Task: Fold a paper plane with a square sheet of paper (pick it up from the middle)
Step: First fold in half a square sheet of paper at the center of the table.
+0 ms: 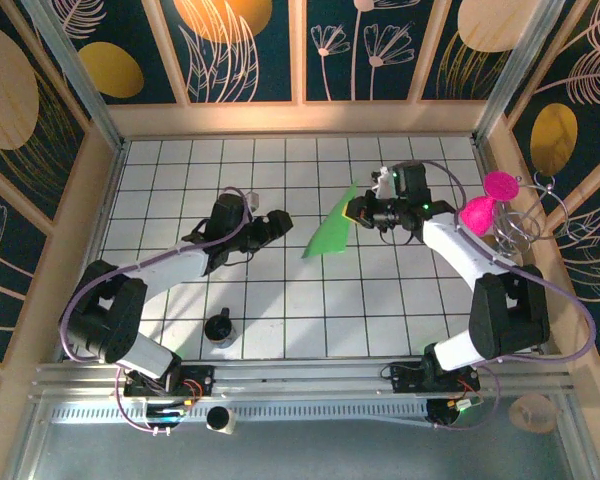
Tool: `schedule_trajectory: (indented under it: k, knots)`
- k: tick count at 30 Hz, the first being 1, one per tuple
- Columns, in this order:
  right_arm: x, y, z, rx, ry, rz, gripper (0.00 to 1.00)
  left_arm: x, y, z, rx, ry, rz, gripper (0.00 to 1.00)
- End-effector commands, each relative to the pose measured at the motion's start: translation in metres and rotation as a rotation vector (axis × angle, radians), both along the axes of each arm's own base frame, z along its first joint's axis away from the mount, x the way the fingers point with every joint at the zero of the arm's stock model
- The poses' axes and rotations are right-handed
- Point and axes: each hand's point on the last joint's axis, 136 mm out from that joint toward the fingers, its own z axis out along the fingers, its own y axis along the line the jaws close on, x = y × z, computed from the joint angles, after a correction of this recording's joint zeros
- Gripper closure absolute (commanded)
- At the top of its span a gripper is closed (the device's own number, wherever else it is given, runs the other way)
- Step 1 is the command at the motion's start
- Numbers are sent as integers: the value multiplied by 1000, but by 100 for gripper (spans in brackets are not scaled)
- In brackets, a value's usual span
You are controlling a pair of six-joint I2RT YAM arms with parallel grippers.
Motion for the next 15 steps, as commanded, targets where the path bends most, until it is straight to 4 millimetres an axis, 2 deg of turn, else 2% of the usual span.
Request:
schedule_trajectory:
  k: [1,5,11,15]
  knots:
    - [-13,6,1,-27,41,58,100,1,6,4,28,-22,9,14]
    - [-11,29,-12,-13,79,109,100,-3,6,1,16,-13,6,13]
    - [-5,65,-17,104,76,181,100,-8,7,-3,14,-2,-1,10]
    - [0,83,-30,160,82,215,100,-10,9,-7,22,7,1,10]
